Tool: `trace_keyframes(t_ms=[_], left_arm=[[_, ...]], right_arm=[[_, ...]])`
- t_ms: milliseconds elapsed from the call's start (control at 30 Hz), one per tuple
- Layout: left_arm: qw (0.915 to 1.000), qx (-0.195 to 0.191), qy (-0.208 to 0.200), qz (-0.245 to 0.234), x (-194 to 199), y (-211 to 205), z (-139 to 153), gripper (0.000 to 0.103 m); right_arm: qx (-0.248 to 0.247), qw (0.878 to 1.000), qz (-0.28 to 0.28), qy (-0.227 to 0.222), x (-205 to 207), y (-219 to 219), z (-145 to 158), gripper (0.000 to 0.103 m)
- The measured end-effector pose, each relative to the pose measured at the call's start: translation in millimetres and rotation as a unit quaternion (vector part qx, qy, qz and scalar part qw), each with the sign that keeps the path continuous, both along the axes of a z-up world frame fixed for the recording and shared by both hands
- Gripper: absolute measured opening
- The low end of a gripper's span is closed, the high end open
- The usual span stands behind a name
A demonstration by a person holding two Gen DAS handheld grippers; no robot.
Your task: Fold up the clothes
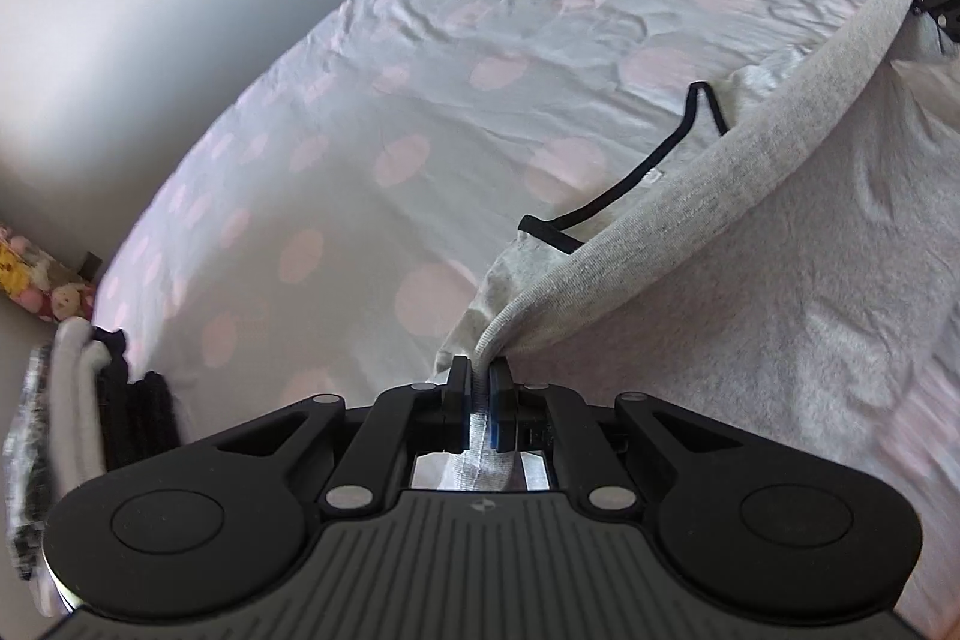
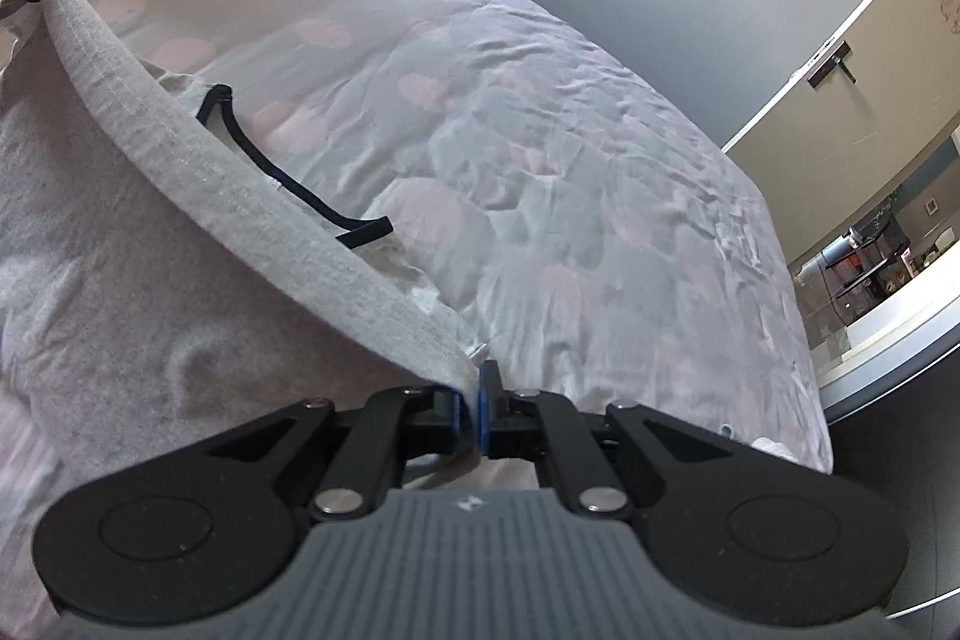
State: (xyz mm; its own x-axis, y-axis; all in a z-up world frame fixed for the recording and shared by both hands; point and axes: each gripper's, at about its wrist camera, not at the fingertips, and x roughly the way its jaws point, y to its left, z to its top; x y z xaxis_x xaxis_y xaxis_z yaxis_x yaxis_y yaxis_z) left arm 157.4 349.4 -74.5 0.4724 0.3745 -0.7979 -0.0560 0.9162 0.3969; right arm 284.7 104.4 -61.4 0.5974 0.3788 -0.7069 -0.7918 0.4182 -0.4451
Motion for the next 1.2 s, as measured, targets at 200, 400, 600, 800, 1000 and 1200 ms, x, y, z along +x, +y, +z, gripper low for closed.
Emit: trace_keyframes(t_ms=[200,400,600,800,1000,1200], left_arm=[[0.998,-0.044,-0.025,0.038,25.1,35.8,-57.5,0.01],[0.9901,-0.047,-0.1,0.087,16.7,48.4,-84.5,0.022],[0.9751,-0.029,-0.168,0.142,4.8,61.5,-89.2,0.036],[0.9563,-0.028,-0.201,0.211,-2.6,80.9,-81.5,0.036],[0.9455,-0.053,-0.199,0.252,-17.3,101.2,-85.3,0.036],[0.929,-0.103,-0.219,0.28,-31.8,114.6,-78.4,0.036]], right_arm=[[0.027,0.998,-0.046,0.046,42.6,26.8,-62.4,0.007],[0.119,0.985,-0.116,0.051,62.0,27.2,-94.4,0.025],[0.201,0.966,-0.157,0.041,69.7,15.5,-98.4,0.048],[0.269,0.942,-0.192,0.062,80.9,2.9,-96.8,0.065],[0.336,0.888,-0.264,0.17,103.6,-23.1,-100.9,0.081],[0.386,0.854,-0.285,0.202,104.3,-41.6,-99.2,0.082]])
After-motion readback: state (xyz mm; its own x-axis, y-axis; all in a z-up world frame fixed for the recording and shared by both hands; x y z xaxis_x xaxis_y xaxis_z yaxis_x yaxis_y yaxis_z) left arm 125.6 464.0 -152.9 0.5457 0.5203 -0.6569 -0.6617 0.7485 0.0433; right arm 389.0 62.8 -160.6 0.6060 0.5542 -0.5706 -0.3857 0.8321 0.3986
